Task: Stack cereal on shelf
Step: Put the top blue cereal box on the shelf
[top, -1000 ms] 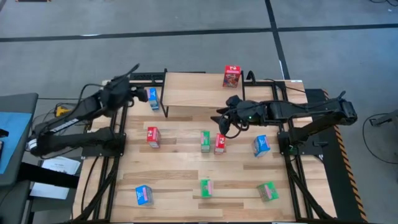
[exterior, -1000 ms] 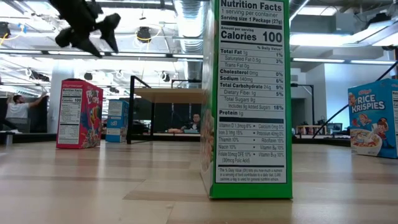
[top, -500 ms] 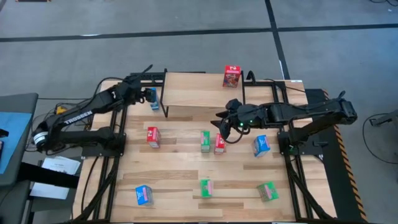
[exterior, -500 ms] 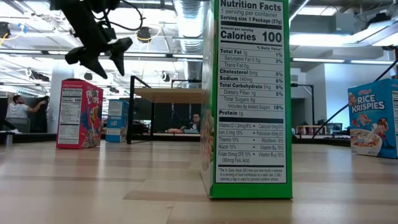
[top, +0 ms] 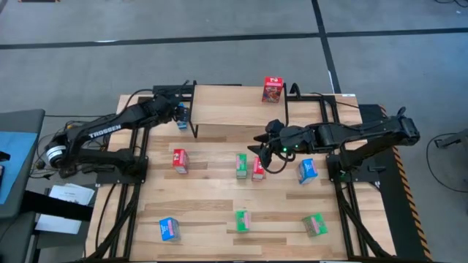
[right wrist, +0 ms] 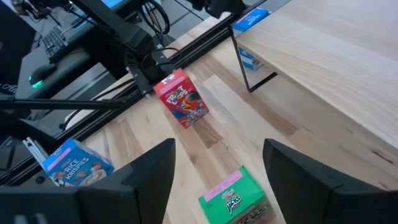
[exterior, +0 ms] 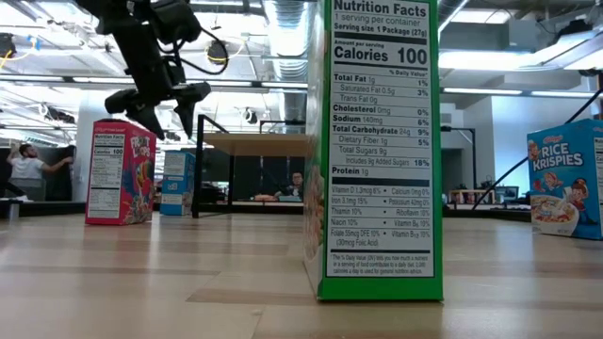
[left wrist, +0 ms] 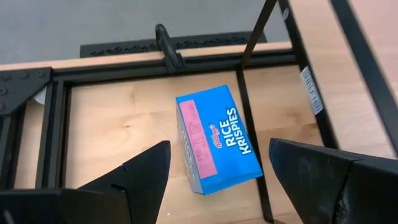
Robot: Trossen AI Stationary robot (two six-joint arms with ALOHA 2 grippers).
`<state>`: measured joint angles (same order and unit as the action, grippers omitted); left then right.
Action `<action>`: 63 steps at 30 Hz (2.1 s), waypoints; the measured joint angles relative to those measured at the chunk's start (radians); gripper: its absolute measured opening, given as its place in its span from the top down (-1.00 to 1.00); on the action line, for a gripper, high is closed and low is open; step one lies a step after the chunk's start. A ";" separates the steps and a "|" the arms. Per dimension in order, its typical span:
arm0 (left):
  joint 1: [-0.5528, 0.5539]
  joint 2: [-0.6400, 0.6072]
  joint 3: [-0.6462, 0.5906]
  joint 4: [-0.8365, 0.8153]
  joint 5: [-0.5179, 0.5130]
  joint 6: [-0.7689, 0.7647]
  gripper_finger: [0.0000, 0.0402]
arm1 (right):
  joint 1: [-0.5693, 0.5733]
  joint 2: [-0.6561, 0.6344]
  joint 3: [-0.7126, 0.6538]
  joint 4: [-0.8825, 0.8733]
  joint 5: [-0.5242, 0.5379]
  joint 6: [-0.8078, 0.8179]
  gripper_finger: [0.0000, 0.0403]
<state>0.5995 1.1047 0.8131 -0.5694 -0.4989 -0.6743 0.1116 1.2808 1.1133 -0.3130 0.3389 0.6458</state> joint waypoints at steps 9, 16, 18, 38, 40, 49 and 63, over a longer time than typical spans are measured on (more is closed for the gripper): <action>0.011 0.044 0.000 0.006 0.032 0.000 -0.24 | 0.000 0.000 0.000 -0.006 0.000 -0.001 -0.32; 0.040 0.039 0.000 0.008 0.064 0.020 -0.20 | 0.000 0.000 0.000 -0.031 0.000 -0.001 -0.32; 0.053 0.039 0.000 0.012 0.091 0.023 -0.19 | 0.000 0.000 0.000 -0.032 0.001 -0.001 -0.32; 0.195 0.039 0.000 0.077 0.307 0.032 -0.19 | 0.000 0.000 0.000 -0.032 0.000 0.000 -0.32; 0.195 0.039 0.000 0.063 0.287 0.032 -0.19 | 0.000 0.000 0.000 -0.032 0.000 0.000 -0.32; 0.195 0.039 0.000 0.008 0.252 0.024 -0.19 | 0.000 0.000 0.000 -0.032 0.000 0.000 -0.32; 0.194 0.055 0.000 0.058 0.283 0.033 -0.19 | 0.000 0.000 0.000 -0.032 0.001 0.000 -0.32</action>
<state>0.7937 1.1601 0.8127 -0.5116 -0.2159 -0.6412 0.1112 1.2808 1.1133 -0.3450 0.3395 0.6461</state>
